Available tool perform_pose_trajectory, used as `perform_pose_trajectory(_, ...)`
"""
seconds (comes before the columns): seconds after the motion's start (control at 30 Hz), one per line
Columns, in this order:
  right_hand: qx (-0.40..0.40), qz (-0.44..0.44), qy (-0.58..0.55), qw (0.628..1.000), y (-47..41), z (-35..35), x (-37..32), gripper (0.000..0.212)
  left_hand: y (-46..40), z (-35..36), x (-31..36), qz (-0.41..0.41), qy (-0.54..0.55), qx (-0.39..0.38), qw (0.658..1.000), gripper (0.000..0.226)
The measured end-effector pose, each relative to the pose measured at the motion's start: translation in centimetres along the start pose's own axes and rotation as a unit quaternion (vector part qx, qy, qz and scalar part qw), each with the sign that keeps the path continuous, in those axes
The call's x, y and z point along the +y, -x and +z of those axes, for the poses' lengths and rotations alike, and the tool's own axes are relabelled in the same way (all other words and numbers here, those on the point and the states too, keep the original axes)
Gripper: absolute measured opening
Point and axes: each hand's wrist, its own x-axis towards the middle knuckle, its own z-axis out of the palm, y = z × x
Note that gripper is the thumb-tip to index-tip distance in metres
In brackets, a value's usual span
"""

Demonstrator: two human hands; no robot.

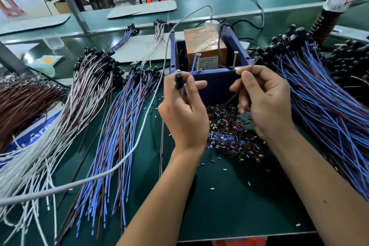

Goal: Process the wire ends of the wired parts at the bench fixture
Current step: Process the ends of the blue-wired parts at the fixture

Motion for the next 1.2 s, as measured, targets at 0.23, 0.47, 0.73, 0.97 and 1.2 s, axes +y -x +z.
perform_pose_trajectory(0.23,0.132,-0.172,0.253,0.943,0.4,0.1,0.0,0.013,0.1,0.0,-0.2,-0.083,-0.008,0.012,0.996,0.007)
perform_pose_trajectory(0.47,0.135,-0.202,0.281,0.928,0.3,0.9,-0.2,0.018,0.4,0.1,0.4,-0.113,0.014,-0.010,0.993,0.010)
perform_pose_trajectory(0.73,0.132,-0.208,0.284,0.927,0.7,1.0,-0.5,0.018,0.3,0.0,0.7,-0.152,0.062,-0.004,0.986,0.018)
perform_pose_trajectory(0.97,0.129,-0.207,0.283,0.928,0.8,1.1,-0.5,0.018,0.3,-0.1,0.5,-0.151,0.047,-0.004,0.987,0.020)
perform_pose_trajectory(1.2,0.160,-0.153,0.231,0.947,0.9,0.7,-0.7,0.016,0.0,0.7,3.8,-0.013,0.075,0.004,0.997,0.014)
